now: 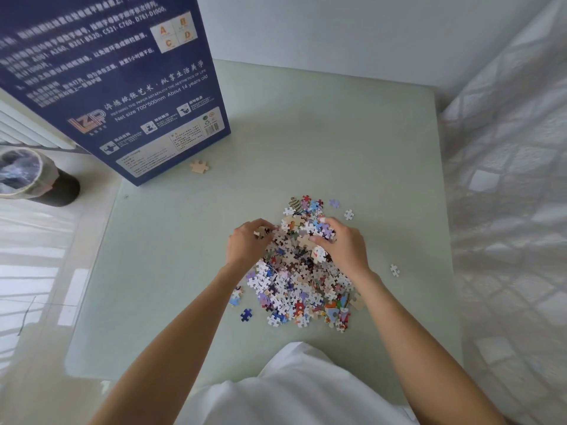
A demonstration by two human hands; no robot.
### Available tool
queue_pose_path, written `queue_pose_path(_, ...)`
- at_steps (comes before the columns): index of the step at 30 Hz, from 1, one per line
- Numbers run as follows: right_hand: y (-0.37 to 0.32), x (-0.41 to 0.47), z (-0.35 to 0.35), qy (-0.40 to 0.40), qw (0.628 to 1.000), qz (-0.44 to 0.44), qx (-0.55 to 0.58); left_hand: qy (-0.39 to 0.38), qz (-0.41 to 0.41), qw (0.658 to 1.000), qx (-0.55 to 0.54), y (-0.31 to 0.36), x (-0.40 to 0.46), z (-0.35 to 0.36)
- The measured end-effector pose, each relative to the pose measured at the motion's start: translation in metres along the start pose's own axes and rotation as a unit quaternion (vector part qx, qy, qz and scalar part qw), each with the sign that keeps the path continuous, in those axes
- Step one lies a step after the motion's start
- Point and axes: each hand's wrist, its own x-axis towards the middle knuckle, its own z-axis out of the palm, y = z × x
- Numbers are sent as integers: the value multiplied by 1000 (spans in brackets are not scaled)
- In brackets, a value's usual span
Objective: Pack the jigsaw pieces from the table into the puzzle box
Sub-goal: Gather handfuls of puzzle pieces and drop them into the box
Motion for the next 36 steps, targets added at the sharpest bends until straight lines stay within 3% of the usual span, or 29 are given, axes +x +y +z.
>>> queue_pose_path(3, -11, 1, -6, 25, 999, -35, -14, 28, 32, 999, 0, -5, -6, -14)
queue_pose_path(7, -19, 1, -6, 0, 997, -59, -47, 58, 64, 996, 23, -8, -13, -26)
queue_pose_path(13, -32, -5, -10, -9, 995, -76, -64, 47, 53, 997, 38, -12, -24, -36)
queue_pose_path(22, -83, -8, -50, 43, 988, -127, 70, 119, 128, 985, -5, 14, -46, -98)
queue_pose_path(31, -185, 39, -125, 53, 948, -177, 259, 298, 256, 918, -55, 77, -40, -260)
queue_pose_path(36, -270, 84, -163, 83, 931, -268, 233, 424, 279, 861, -31, 95, -3, -340)
